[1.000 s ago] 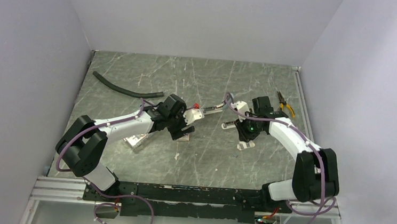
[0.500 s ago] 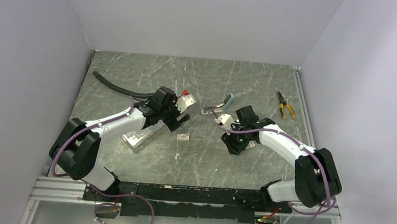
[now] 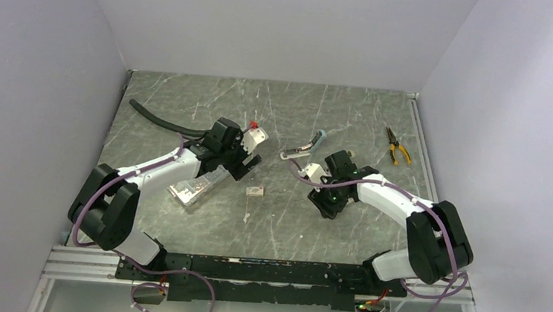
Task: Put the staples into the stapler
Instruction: Pick up the staple from the center of the board.
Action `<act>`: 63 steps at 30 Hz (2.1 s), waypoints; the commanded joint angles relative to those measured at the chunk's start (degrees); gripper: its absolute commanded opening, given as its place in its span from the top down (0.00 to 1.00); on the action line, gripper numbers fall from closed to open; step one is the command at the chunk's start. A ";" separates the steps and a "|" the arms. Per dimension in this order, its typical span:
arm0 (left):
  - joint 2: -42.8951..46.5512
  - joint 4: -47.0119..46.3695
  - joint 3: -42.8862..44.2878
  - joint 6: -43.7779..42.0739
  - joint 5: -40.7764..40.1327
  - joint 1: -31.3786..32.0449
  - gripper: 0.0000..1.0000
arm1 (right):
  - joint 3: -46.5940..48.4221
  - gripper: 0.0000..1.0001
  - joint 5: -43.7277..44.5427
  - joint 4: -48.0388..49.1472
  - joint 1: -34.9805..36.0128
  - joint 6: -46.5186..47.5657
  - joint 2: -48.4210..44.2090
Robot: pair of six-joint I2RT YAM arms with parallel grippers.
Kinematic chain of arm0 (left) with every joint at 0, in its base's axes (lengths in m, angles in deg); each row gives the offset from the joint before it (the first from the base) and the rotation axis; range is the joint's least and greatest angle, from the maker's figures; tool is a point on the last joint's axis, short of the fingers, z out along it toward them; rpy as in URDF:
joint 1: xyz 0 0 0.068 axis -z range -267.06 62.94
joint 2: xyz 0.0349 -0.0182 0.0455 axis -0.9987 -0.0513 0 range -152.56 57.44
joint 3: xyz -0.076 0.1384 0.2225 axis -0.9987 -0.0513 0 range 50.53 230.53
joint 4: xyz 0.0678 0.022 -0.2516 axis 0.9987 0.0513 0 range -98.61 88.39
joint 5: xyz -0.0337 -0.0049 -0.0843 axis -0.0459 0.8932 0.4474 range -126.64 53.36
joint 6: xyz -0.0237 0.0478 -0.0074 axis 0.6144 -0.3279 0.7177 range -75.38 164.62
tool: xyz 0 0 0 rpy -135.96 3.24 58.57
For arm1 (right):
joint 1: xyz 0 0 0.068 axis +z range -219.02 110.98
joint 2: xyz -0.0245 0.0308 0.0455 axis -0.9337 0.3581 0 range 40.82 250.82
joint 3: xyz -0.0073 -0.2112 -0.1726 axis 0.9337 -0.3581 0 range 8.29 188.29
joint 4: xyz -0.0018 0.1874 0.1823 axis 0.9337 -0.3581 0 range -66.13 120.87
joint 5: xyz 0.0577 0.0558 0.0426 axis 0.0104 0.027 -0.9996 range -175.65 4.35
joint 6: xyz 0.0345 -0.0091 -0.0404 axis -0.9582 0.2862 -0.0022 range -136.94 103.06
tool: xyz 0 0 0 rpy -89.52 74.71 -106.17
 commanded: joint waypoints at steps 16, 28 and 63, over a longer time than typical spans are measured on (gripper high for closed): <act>0.10 -0.87 1.48 0.42 0.68 -0.05 0.10 | -0.09 0.57 0.35 -0.12 1.23 0.69 -1.77; 0.32 -0.82 1.63 0.33 0.66 -0.12 0.10 | -0.83 0.60 0.93 -1.08 1.23 1.42 1.14; -12.57 10.73 22.86 23.38 44.63 -0.29 0.11 | 7.38 0.86 -14.41 11.42 1.41 4.60 -10.41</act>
